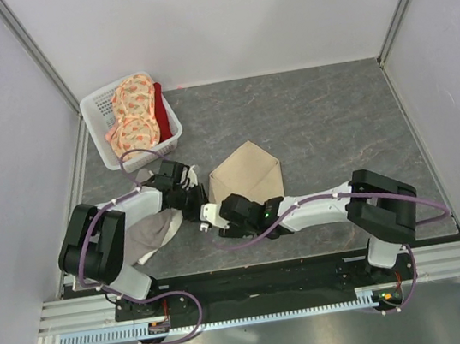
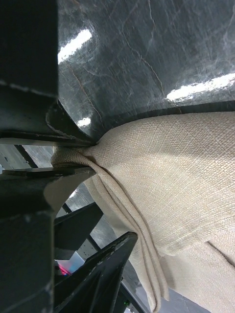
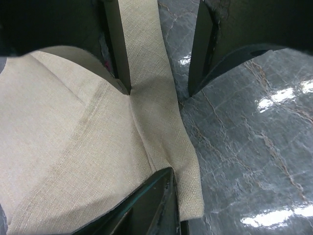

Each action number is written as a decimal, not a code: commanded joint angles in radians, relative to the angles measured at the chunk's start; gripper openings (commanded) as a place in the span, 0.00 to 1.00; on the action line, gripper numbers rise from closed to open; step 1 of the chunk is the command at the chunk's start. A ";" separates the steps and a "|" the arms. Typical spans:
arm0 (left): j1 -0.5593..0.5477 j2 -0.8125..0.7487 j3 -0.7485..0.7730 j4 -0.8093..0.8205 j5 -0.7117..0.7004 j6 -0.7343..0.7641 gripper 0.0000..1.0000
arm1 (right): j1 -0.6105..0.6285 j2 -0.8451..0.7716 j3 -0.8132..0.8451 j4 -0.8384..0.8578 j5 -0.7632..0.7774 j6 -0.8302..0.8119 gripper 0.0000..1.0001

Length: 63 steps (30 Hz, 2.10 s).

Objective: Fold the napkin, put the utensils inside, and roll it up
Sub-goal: Roll the napkin with the utensil

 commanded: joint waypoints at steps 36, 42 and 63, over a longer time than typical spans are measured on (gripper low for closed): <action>-0.001 -0.415 -0.221 0.148 -0.050 -0.059 0.79 | -0.269 0.252 0.219 -0.453 -0.712 0.133 0.31; -0.001 -0.531 -0.297 0.183 -0.108 -0.131 0.81 | -0.288 0.277 0.224 -0.453 -0.735 0.139 0.31; -0.001 -0.530 -0.356 0.300 0.001 -0.182 0.83 | -0.334 0.292 0.215 -0.438 -0.721 0.202 0.31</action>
